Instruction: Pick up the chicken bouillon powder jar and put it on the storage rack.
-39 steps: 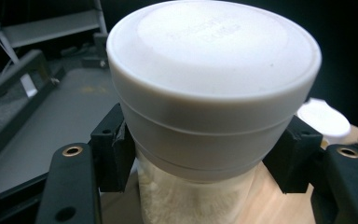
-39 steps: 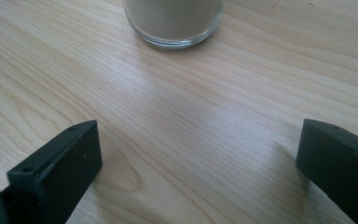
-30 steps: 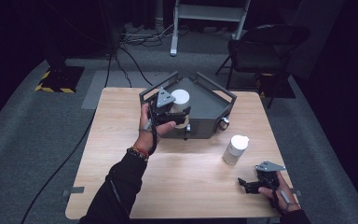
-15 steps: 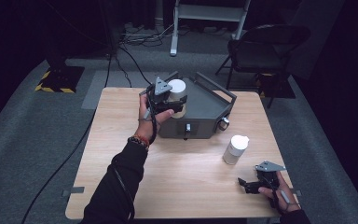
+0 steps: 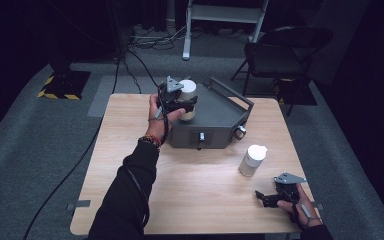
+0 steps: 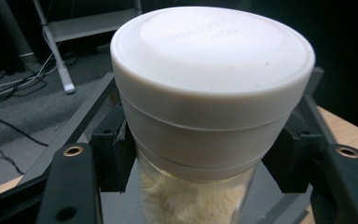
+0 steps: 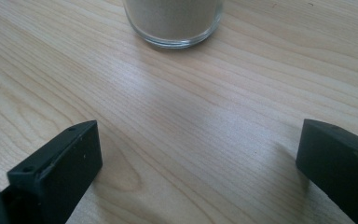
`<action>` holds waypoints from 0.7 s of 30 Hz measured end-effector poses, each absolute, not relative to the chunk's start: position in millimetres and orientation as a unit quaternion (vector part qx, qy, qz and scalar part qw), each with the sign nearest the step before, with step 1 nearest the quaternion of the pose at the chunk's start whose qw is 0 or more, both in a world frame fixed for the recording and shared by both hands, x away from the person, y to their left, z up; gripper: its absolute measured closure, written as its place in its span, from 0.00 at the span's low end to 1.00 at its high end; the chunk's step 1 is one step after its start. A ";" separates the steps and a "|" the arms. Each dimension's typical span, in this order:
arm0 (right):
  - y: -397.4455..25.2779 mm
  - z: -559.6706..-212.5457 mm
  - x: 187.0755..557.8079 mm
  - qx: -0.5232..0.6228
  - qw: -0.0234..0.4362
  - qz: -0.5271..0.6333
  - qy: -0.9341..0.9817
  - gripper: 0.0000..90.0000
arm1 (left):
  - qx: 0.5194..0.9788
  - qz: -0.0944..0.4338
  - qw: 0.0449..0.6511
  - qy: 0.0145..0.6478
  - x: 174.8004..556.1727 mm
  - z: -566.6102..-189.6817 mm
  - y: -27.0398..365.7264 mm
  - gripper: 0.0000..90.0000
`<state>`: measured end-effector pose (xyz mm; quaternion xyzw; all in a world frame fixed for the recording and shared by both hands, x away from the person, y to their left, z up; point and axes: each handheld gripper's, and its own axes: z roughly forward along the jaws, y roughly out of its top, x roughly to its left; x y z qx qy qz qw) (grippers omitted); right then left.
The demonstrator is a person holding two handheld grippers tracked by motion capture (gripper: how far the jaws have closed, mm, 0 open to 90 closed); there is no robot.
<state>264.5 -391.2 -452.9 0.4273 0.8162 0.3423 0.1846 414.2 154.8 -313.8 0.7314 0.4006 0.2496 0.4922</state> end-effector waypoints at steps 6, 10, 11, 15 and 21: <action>-391.2 -452.9 264.5 0.427 0.185 0.342 0.816 0.00 | 0.735 0.242 0.480 0.413 424.0 -319.6 153.3 0.38; -391.4 -452.9 264.6 0.427 0.185 0.342 0.816 0.00 | 0.736 0.238 0.479 0.415 426.7 -322.5 153.8 0.38; -391.4 -452.9 264.6 0.427 0.185 0.342 0.816 0.00 | 0.736 0.238 0.479 0.415 426.7 -322.5 153.8 0.38; -391.4 -453.0 264.6 0.427 0.184 0.343 0.816 0.00 | 0.738 0.235 0.478 0.413 429.1 -321.4 154.8 0.38; -391.4 -452.9 264.6 0.427 0.184 0.342 0.817 0.00 | 0.739 0.235 0.477 0.413 431.0 -321.8 155.2 0.38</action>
